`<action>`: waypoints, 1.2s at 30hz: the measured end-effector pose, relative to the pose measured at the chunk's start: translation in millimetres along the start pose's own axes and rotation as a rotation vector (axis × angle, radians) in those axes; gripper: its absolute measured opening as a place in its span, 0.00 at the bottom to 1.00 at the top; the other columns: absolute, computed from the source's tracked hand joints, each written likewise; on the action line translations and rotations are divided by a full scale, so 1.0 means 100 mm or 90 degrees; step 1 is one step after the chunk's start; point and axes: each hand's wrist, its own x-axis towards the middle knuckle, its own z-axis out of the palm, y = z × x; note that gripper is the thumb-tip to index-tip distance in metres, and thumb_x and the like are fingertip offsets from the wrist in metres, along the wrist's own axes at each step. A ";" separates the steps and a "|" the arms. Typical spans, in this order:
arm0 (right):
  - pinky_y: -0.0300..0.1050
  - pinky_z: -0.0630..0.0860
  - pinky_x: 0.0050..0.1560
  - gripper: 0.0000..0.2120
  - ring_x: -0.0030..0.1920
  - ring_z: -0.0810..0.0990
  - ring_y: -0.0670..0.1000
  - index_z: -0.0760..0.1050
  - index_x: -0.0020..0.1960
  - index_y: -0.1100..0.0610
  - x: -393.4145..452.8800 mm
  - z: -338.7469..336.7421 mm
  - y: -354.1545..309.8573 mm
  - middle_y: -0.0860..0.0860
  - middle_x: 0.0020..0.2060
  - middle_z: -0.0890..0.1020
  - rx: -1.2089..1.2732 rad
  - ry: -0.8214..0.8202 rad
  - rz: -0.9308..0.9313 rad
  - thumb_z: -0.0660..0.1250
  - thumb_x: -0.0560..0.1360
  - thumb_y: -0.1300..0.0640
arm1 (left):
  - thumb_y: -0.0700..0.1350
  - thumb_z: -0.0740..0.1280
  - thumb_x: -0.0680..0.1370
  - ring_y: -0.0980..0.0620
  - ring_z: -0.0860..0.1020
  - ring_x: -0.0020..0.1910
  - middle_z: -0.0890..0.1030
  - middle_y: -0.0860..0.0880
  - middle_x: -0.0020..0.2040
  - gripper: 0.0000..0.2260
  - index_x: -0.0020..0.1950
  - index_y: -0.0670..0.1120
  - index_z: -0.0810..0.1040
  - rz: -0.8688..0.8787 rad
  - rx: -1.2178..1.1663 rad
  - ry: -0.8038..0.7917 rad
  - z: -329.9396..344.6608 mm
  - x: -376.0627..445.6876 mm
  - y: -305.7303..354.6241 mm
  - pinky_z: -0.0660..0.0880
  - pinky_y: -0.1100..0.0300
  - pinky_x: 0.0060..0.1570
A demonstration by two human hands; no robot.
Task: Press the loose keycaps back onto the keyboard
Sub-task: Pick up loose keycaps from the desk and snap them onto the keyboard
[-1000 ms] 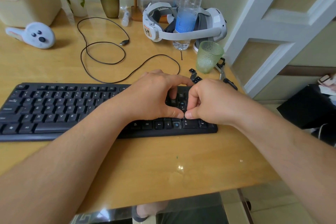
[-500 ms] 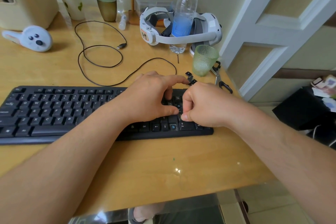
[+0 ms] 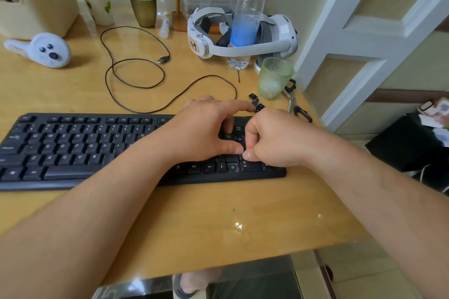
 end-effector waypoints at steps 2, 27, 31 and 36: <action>0.42 0.72 0.36 0.08 0.39 0.80 0.47 0.81 0.39 0.51 0.04 -0.03 0.01 0.47 0.36 0.82 0.008 -0.010 0.003 0.76 0.75 0.51 | 0.59 0.78 0.71 0.54 0.72 0.50 0.78 0.59 0.42 0.35 0.75 0.66 0.68 -0.003 0.015 0.008 0.00 0.00 0.00 0.73 0.45 0.59; 0.44 0.74 0.38 0.11 0.39 0.81 0.46 0.80 0.37 0.50 0.14 -0.05 0.05 0.45 0.36 0.83 -0.018 0.002 -0.022 0.80 0.70 0.47 | 0.53 0.73 0.77 0.54 0.72 0.52 0.78 0.60 0.42 0.27 0.75 0.64 0.69 -0.006 0.002 0.074 -0.04 0.00 -0.04 0.72 0.46 0.60; 0.43 0.75 0.36 0.12 0.37 0.81 0.45 0.80 0.36 0.50 0.15 0.01 0.11 0.45 0.34 0.82 0.013 0.053 -0.030 0.81 0.69 0.47 | 0.55 0.73 0.76 0.54 0.73 0.52 0.79 0.59 0.41 0.23 0.70 0.64 0.72 -0.009 -0.013 0.068 -0.01 0.00 -0.04 0.72 0.48 0.59; 0.41 0.73 0.34 0.11 0.32 0.78 0.41 0.80 0.36 0.49 0.12 -0.01 0.26 0.42 0.30 0.80 0.067 0.089 -0.046 0.81 0.69 0.48 | 0.62 0.73 0.72 0.55 0.73 0.48 0.78 0.58 0.38 0.12 0.47 0.58 0.76 0.010 -0.025 0.053 0.04 0.00 -0.03 0.71 0.50 0.54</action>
